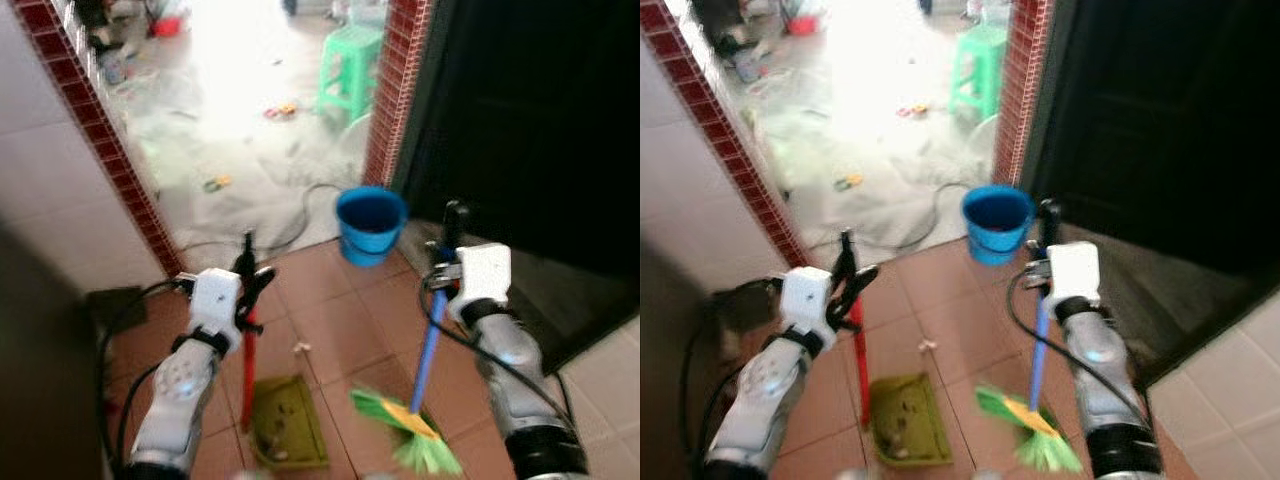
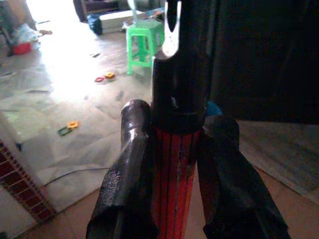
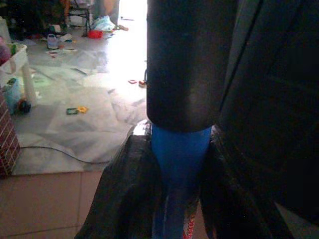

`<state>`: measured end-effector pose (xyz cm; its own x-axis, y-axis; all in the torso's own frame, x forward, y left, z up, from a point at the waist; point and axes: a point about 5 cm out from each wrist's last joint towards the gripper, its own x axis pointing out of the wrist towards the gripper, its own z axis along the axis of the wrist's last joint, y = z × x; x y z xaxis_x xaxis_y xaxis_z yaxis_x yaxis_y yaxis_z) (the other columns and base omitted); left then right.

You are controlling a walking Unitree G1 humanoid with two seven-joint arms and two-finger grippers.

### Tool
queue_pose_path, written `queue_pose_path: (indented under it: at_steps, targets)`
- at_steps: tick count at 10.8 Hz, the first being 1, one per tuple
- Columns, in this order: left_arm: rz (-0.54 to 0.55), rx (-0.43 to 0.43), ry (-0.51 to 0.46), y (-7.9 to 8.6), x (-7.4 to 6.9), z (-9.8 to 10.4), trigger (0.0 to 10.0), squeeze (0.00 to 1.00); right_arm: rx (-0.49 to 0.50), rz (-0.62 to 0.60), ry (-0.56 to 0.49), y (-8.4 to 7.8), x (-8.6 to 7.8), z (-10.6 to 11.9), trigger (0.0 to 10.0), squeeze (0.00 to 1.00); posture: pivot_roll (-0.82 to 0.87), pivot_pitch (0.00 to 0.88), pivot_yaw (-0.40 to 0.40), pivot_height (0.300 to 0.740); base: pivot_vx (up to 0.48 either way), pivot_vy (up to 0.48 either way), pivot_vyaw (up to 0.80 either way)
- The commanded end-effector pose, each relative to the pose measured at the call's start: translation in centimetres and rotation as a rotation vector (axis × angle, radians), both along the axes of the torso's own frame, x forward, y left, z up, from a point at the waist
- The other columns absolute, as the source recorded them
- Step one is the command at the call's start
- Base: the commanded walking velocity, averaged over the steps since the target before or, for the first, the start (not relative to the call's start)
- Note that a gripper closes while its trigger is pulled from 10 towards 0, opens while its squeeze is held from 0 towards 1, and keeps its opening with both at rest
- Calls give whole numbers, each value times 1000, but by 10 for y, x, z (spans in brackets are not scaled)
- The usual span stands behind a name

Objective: Sweep floor

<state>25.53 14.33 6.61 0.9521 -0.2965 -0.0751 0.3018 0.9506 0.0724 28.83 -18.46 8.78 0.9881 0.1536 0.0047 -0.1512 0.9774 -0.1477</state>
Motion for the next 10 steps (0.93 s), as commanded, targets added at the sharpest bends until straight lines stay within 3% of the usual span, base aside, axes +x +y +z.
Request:
queue_pose_path:
  at_steps: [1, 10]
  targets:
    - [4, -5, 1, 1, -1, 0, 10000, 0, -7, 5, 20, 0, -2, -4, 10000, 0, -57, 0, 31, 740, 0, 0, -800]
    - [46, 4, -7, -1, -3, -1, 10000, 0, -10, 33, 29, 3, -5, -6, 10000, 0, -46, 0, 17, 740, 0, 0, 0]
